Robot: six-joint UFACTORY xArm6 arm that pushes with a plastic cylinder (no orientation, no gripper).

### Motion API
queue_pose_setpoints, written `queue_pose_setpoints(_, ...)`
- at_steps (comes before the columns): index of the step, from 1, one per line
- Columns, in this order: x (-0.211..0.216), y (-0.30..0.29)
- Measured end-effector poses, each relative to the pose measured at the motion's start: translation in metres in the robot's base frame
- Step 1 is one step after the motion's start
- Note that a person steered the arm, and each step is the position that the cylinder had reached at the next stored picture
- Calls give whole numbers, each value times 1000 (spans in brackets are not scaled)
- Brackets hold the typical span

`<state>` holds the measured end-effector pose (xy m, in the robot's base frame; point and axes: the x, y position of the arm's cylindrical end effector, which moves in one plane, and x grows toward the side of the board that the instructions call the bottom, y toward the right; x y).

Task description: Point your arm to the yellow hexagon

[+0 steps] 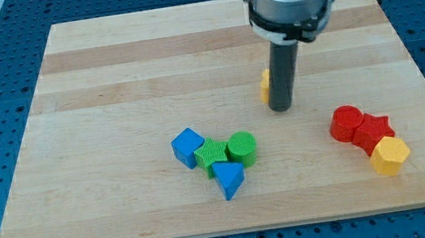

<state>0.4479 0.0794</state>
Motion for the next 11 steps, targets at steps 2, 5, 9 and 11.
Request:
queue_pose_setpoints(2,-12,36)
queue_pose_setpoints(5,35,169)
queue_pose_setpoints(9,134,183)
queue_pose_setpoints(11,138,156)
